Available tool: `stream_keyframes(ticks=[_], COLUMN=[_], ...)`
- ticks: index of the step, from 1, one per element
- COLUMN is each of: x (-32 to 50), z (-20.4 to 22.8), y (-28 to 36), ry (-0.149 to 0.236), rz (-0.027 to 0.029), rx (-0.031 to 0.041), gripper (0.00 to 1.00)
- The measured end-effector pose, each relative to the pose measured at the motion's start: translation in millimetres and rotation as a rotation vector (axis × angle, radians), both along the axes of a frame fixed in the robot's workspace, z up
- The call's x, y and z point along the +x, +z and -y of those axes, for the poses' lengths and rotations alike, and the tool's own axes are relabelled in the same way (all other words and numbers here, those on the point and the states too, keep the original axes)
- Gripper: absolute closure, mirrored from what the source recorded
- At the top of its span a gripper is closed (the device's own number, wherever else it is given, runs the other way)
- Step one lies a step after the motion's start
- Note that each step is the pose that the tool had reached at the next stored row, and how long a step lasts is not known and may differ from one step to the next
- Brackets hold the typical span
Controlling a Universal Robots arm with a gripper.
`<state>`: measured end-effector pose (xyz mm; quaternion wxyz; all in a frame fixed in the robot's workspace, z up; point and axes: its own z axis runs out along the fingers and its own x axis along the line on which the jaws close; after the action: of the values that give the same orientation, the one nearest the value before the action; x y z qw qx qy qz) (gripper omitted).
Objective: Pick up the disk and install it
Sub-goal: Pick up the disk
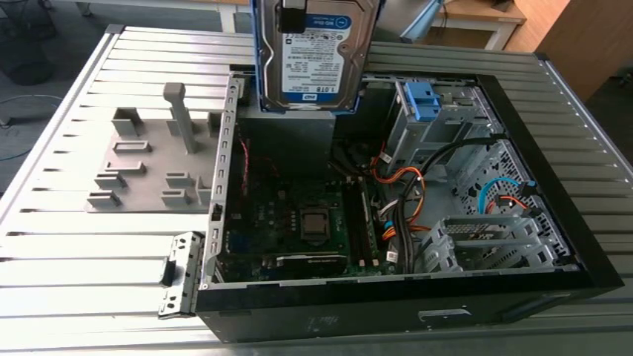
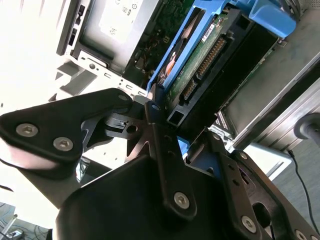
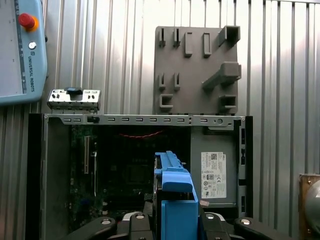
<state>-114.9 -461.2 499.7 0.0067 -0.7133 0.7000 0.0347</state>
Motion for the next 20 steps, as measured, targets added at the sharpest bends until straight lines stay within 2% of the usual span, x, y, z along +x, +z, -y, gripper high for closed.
stream_keyframes(ticks=[20], x=[12.9], z=[0.8], y=[-0.8], ry=[0.0], rz=[0.0], rx=[0.0001], gripper=[0.64])
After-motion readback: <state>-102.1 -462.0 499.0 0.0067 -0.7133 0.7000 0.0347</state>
